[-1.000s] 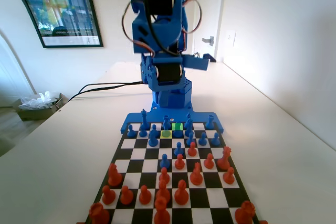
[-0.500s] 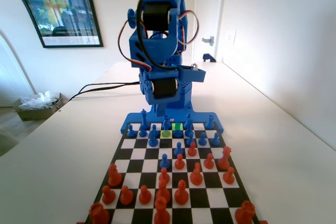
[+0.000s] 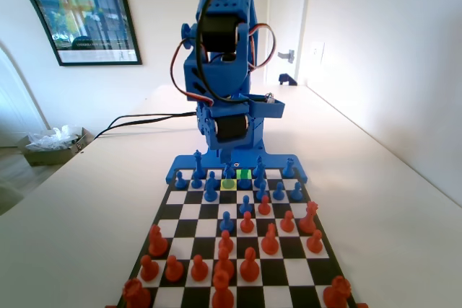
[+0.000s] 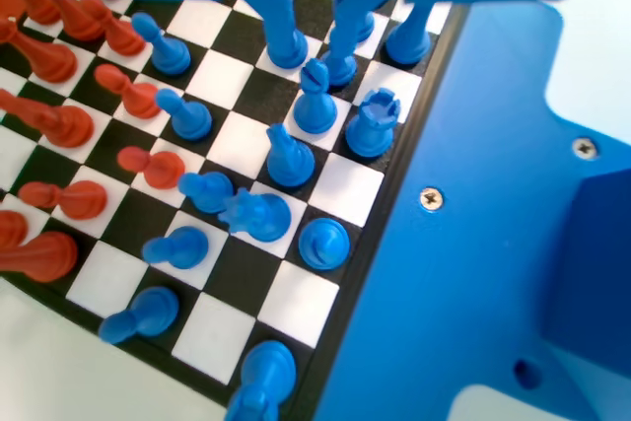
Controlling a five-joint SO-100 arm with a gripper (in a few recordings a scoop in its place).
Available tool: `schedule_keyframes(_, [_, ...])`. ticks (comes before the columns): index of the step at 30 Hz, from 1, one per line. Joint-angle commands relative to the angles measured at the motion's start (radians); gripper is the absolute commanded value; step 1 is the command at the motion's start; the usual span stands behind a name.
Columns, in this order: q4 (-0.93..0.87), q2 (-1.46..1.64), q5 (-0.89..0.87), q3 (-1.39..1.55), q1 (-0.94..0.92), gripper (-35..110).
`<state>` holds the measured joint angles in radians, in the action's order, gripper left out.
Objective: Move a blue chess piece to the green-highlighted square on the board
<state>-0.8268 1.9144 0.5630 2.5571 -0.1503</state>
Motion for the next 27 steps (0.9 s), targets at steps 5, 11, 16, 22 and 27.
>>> schedule_keyframes(5, [0.021,-0.008,0.011,0.012,-0.008,8])
schedule_keyframes(11, [0.049,-0.017,0.023,0.038,-0.012,8])
schedule_keyframes(16, [0.071,-0.023,0.028,0.048,-0.017,8])
schedule_keyframes(22, [0.078,-0.031,0.023,0.037,-0.012,8])
schedule_keyframes(27, [0.089,-0.037,0.023,0.037,-0.008,8])
